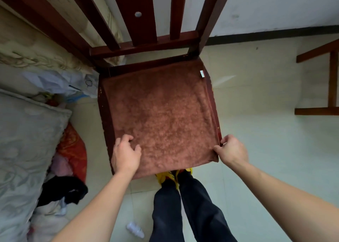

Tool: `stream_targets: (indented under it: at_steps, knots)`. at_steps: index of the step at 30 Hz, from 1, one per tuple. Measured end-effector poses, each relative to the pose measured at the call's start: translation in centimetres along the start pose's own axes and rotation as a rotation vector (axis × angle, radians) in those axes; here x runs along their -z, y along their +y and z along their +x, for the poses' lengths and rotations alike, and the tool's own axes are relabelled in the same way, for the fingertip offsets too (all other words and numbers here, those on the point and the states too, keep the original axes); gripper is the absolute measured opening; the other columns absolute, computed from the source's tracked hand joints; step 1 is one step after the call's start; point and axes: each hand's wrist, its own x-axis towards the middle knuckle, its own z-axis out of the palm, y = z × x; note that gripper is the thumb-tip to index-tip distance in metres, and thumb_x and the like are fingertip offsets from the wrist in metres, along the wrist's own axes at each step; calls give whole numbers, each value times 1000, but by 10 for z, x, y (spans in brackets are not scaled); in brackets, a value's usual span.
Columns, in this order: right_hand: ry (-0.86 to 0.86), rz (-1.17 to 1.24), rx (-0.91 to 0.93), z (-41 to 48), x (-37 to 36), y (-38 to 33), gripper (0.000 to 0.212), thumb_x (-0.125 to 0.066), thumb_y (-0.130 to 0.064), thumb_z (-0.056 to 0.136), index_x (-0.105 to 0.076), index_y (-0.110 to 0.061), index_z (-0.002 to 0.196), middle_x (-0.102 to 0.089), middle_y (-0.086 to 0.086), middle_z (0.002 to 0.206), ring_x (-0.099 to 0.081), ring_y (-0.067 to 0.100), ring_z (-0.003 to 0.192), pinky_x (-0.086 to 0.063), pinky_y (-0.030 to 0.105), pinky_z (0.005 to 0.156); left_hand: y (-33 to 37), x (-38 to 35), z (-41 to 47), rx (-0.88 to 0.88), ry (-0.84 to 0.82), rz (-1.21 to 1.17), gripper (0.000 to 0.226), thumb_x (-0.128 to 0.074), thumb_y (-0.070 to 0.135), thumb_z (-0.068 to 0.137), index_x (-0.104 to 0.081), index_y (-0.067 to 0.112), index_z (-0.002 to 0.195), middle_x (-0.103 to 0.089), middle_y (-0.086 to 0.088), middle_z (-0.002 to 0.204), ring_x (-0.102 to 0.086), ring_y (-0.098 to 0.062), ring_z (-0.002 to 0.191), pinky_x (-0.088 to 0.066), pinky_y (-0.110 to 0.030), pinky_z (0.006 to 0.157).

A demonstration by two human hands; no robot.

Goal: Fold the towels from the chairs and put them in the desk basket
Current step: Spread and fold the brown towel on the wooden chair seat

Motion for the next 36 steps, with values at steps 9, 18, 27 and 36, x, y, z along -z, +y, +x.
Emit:
stream_targets:
  at_steps: [9, 18, 27, 36]
  knots:
    - [-100, 447, -152, -17, -33, 24, 17, -65, -17, 84, -57, -15, 69, -69, 8, 81, -59, 23, 66, -43, 28, 58, -57, -9, -35, 570, 27, -245, 26, -79, 27, 74, -64, 13, 89, -68, -17, 103, -64, -37, 97, -50, -36, 87]
    - [-353, 1012, -315, -24, -19, 36, 29, -37, -2, 94, -62, -7, 107, -71, 9, 103, -72, 25, 87, -55, 31, 65, -72, -9, -54, 613, -135, -775, 19, -69, 23, 87, -60, 8, 79, -63, -7, 96, -63, -27, 91, -59, -39, 69]
    - [-311, 736, -177, -20, -25, 45, 14, -46, -10, 98, -58, -16, 95, -70, 3, 101, -71, 18, 80, -56, 30, 66, -69, -6, -61, 476, -201, -771, 13, -59, 3, 92, -55, 8, 81, -62, -12, 80, -66, -14, 53, -54, -20, 50]
    - [-95, 1038, -131, -32, -1, 44, 30, -42, 7, 78, -61, -16, 74, -68, -3, 81, -66, 12, 84, -50, 26, 64, -73, 5, -72, 512, -86, -851, 15, -56, -4, 91, -52, 8, 83, -60, -16, 77, -61, -9, 40, -53, -18, 44]
